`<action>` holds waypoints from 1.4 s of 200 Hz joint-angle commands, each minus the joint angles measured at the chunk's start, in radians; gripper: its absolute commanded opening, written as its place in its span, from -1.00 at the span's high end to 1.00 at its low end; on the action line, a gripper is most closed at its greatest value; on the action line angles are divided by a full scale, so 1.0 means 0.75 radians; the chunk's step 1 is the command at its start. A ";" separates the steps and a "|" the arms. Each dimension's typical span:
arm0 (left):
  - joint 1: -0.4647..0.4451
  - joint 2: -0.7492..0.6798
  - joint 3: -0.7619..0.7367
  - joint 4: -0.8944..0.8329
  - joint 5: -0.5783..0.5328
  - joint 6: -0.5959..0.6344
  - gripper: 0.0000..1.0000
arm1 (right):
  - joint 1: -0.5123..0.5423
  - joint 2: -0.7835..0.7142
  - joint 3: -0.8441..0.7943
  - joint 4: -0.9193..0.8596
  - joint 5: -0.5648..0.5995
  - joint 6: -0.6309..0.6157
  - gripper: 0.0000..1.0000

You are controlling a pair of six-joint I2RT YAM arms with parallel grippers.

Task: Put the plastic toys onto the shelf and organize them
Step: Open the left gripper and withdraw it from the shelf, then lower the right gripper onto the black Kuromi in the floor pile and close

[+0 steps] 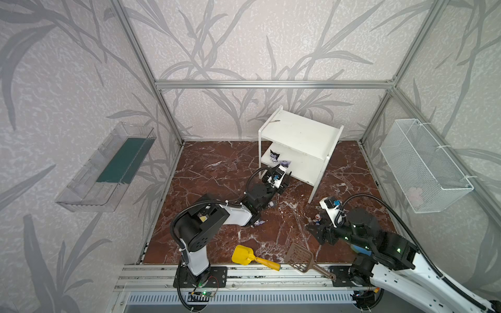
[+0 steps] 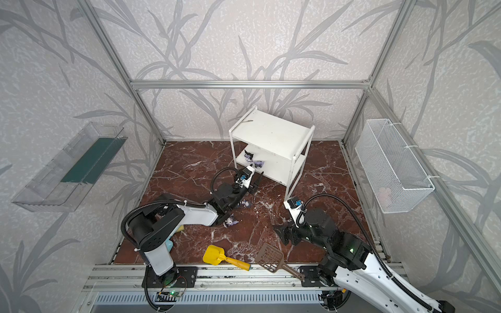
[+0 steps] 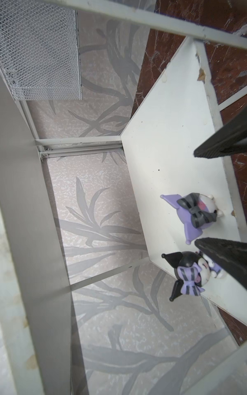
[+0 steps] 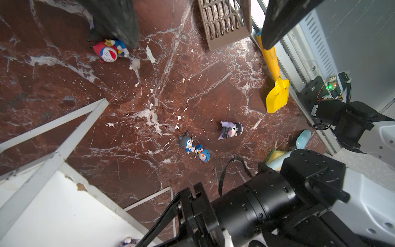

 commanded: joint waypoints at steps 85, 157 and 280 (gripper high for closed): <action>-0.106 -0.195 -0.140 -0.047 -0.163 -0.016 -0.30 | 0.007 0.011 0.012 -0.019 -0.004 0.043 -0.79; -0.214 -0.602 -0.336 -0.626 -0.222 -0.178 -0.89 | 0.007 0.095 -0.028 -0.117 0.132 0.248 -0.84; -0.229 -0.998 -0.459 -1.119 -0.131 -0.357 -0.99 | -0.119 0.248 -0.208 -0.301 0.381 0.845 -0.73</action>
